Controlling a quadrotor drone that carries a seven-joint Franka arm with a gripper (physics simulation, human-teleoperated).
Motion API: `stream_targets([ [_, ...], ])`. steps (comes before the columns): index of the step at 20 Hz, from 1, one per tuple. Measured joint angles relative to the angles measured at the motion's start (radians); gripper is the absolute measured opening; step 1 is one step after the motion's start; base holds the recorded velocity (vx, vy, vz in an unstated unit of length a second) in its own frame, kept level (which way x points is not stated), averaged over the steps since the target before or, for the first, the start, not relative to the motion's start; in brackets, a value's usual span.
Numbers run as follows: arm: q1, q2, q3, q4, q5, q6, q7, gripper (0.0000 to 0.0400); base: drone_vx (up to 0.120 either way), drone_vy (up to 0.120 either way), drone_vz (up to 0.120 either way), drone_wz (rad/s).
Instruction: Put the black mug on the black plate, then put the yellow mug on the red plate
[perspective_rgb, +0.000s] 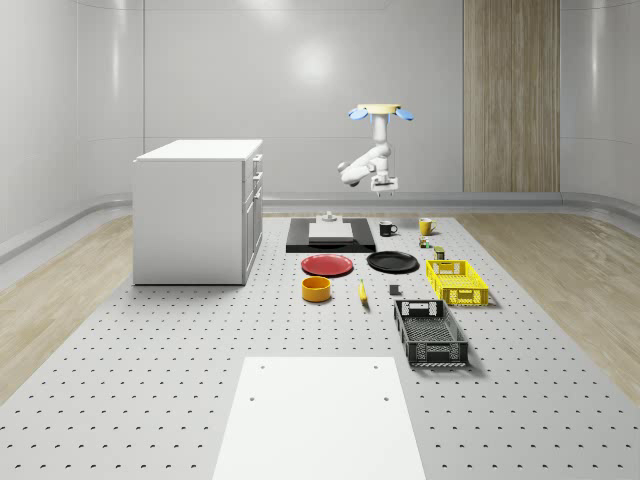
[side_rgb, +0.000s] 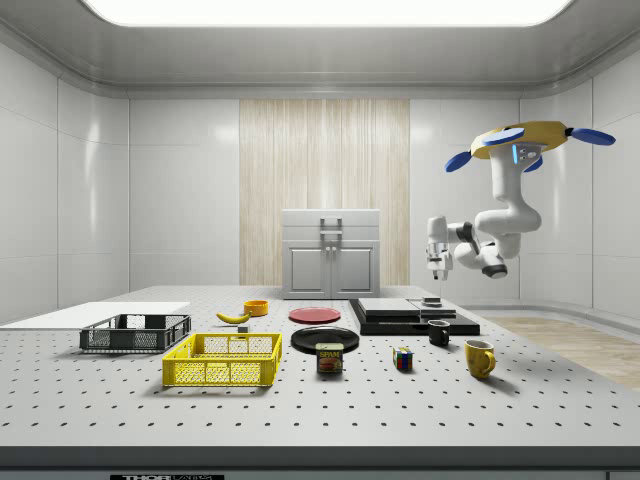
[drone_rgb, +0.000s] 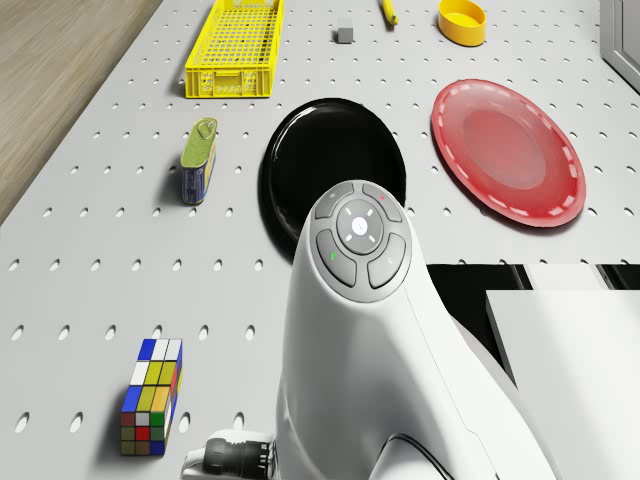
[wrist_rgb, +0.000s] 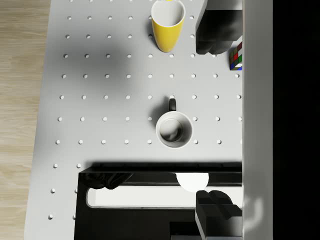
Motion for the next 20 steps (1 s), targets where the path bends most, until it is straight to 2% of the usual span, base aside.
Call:
stream_targets([
  [4, -0.042, -0.028, 0.022, -0.003, -0.007, -0.003, 0.029, 0.04, 0.12, 0.0, -0.12, 0.0],
  [7, -0.061, -0.047, 0.033, -0.003, -0.005, 0.002, 0.044, 0.04, 0.107, -0.053, 0.0, 0.0],
  [11, -0.079, -0.07, 0.045, -0.002, 0.003, 0.015, 0.058, 0.04, 0.0, -0.12, -0.01, 0.0],
  [14, -0.089, -0.087, 0.052, -0.001, 0.01, 0.027, 0.066, 0.04, 0.0, 0.0, -0.12, 0.0],
  [20, -0.104, -0.119, 0.064, 0.001, 0.026, 0.053, 0.079, 0.04, -0.12, 0.0, -0.12, 0.0],
])
